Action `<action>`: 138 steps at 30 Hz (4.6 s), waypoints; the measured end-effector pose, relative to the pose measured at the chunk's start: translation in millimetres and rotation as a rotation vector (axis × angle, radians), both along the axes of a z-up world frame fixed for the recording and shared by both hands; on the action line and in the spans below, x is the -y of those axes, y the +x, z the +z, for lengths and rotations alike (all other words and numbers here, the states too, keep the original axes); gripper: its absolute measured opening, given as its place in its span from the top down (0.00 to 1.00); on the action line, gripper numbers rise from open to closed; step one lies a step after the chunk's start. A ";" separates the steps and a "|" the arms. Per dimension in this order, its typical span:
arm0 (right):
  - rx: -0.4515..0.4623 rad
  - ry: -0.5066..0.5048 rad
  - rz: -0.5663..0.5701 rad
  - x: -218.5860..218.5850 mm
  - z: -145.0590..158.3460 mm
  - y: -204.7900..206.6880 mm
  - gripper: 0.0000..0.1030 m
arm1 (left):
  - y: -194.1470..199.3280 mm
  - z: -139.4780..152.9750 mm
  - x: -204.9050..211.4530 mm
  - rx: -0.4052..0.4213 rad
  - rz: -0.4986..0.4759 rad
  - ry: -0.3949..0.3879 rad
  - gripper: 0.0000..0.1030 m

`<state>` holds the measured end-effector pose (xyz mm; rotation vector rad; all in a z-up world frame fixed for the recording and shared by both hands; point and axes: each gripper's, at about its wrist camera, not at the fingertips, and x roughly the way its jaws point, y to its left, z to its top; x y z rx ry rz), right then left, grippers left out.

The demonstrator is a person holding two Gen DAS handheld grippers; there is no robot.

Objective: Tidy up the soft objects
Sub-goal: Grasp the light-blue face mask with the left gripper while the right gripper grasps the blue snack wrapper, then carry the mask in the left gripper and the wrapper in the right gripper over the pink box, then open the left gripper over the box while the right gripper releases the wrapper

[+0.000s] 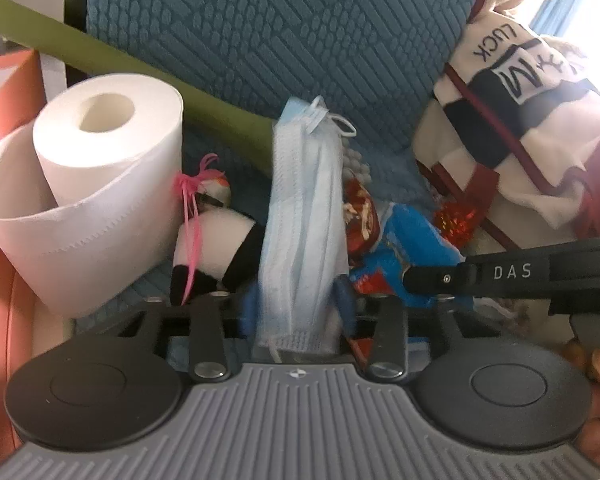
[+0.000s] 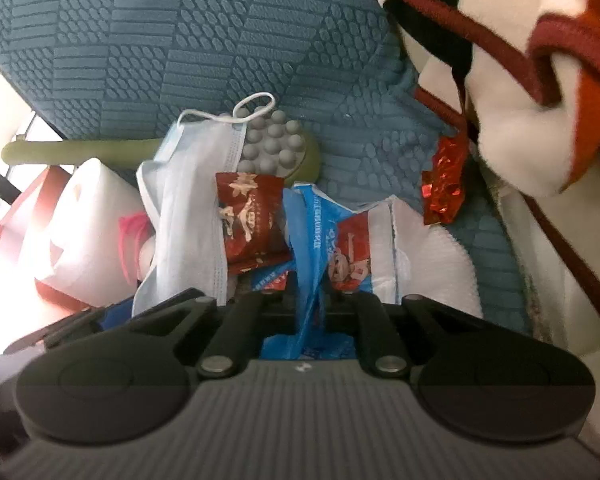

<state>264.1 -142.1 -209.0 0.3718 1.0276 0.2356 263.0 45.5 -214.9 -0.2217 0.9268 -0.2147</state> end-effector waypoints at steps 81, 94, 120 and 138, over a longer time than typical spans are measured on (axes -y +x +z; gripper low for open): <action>0.360 0.065 0.284 -142.3 161.4 -207.4 0.94 | -254.9 180.7 -170.4 0.129 0.336 -0.049 0.87; 0.355 0.068 0.360 -203.9 158.6 -188.6 0.95 | -260.0 169.9 -239.0 0.084 0.425 -0.029 0.87; 0.225 -0.050 0.393 -299.4 93.9 -88.9 0.94 | -179.6 94.7 -326.8 -0.078 0.464 -0.041 0.87; 0.255 -0.036 0.333 -270.9 114.8 -96.4 0.47 | -185.7 116.2 -310.0 -0.033 0.469 0.001 0.53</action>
